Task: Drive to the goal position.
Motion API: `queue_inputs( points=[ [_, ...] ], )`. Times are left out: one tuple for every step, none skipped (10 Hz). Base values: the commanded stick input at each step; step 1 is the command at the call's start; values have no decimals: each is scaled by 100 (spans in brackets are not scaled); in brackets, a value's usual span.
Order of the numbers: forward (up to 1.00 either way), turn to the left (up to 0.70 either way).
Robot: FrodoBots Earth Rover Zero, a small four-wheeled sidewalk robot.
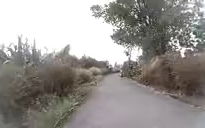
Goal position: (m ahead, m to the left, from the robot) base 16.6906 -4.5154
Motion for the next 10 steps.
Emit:
queue_inputs(
  points=[
    [100, -2],
    [100, -39],
    [100, -35],
    [100, -15],
    [100, 0],
    [100, 0],
    [100, 0],
    [100, 0],
    [100, 0],
    [100, 0]
  ],
)
